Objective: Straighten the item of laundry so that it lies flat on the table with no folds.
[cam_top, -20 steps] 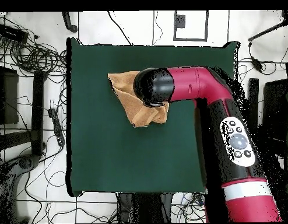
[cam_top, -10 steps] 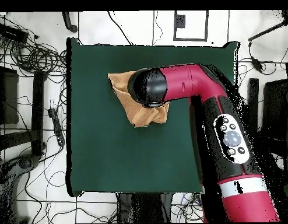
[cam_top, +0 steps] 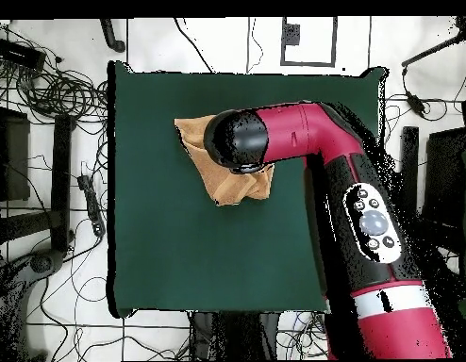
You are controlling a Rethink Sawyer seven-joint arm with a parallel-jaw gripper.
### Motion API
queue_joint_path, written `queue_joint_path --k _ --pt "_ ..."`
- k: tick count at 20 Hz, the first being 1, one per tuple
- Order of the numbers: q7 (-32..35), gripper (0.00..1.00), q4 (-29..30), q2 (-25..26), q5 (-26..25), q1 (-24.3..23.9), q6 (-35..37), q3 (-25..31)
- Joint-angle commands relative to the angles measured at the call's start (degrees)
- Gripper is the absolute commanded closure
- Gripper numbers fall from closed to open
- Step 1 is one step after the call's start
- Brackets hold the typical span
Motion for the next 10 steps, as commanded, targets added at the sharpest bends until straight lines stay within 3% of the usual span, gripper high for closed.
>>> queue_joint_path --k 1,10 --pt "-16.0 0.00 3.1 4.3 -1.0 -0.1 5.5 5.0" --pt "-14.3 0.00 3.0 5.0 -0.9 -1.1 4.4 4.0"
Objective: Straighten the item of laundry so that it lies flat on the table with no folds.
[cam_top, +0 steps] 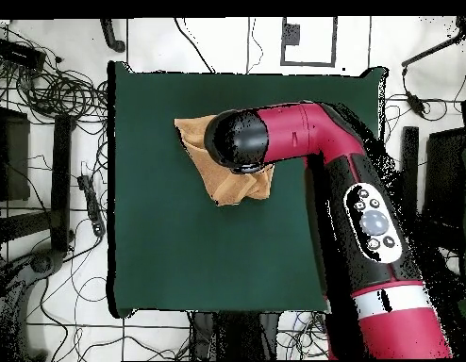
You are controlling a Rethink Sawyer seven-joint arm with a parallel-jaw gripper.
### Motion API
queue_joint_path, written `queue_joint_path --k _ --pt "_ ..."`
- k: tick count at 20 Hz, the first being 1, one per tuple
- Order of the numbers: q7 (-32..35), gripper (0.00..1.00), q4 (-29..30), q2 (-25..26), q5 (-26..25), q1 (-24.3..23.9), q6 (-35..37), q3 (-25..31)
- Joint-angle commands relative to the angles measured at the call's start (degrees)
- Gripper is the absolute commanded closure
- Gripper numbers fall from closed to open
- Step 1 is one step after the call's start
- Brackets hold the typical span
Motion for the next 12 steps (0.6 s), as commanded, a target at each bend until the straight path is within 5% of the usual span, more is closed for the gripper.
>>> queue_joint_path --k 1,12 --pt "-14.1 0.00 3.3 5.1 -0.9 -1.1 4.2 3.9" --pt "-13.2 0.00 3.4 5.8 -2.4 -1.3 3.0 3.5"
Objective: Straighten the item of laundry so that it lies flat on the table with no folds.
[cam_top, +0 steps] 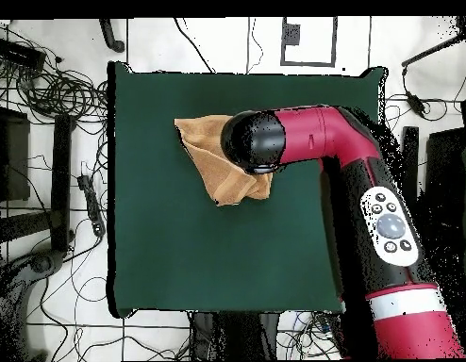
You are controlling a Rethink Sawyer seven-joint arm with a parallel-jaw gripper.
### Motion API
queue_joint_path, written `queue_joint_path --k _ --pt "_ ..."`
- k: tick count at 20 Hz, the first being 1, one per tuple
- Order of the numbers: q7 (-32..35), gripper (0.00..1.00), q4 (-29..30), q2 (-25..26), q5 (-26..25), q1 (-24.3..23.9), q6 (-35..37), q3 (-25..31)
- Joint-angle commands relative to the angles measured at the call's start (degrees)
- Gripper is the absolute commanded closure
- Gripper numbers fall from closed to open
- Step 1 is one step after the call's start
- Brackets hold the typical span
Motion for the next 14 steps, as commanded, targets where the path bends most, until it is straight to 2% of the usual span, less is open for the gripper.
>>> queue_joint_path --k 1,14 --pt "-13.0 0.00 3.4 5.2 -2.4 1.0 3.2 3.3" --pt "-12.0 0.00 3.9 6.2 -3.8 1.8 2.6 3.4"
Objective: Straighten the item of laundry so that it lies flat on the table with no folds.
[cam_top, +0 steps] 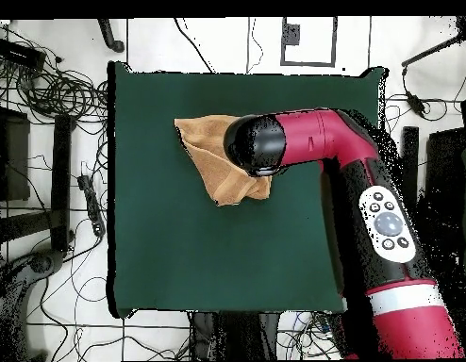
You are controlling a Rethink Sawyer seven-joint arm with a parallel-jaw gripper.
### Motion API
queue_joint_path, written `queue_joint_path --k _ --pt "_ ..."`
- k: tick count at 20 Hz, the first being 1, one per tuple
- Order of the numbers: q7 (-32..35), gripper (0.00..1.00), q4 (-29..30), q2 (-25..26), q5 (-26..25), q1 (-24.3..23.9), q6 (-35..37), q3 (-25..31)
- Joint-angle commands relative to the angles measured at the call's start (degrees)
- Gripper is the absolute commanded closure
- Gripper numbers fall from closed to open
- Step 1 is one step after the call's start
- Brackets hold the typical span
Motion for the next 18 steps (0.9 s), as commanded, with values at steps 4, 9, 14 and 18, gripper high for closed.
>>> queue_joint_path --k 4,9,14,18 --pt "-12.3 0.00 4.7 4.7 -1.5 1.6 3.0 3.7" --pt "-12.2 0.00 5.2 4.7 -2.0 1.9 2.5 3.6" --pt "-11.4 0.00 6.4 4.2 -2.1 1.9 2.1 3.4" --pt "-11.6 0.00 7.2 3.8 -1.5 1.6 2.5 3.7"
